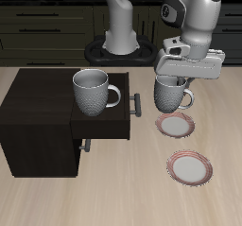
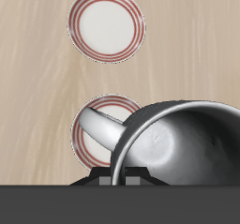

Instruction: Place the porcelain mug that is on the plate onto the middle plate relative to the robot

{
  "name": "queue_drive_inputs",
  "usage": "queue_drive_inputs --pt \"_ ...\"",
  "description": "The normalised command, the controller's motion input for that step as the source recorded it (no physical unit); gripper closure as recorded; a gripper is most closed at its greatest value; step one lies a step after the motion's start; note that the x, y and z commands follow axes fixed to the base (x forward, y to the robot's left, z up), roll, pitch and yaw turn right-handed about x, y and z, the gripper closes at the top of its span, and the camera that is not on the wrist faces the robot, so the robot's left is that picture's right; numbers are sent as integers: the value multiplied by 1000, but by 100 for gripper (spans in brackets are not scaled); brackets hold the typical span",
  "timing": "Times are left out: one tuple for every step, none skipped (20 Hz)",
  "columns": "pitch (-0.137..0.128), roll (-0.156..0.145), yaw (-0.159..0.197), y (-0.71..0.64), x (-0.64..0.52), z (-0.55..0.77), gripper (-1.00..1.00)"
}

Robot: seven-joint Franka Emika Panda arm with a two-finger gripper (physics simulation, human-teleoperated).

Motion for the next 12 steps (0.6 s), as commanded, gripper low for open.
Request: queue_drive_inputs --pt "-10 -11 34 50 41 -100 100" --pt "47 -9 -34 12 73 -186 100" --pt "80 34 -39 145 89 -241 100" --pt "87 24 -29 104 -20 -261 100" --pt "6 56 64 298 -35 -226 100" --pt "92 119 4 634 -221 -340 100" --pt "-10 37 29 200 -59 -163 100" --pt "63 56 -32 261 -91 -167 100" --pt "27 60 4 152 -10 -123 100" --pt "-31 35 24 204 -34 -127 100" --pt "91 55 -31 173 29 -235 100" --pt "43 0 4 117 86 -208 100"
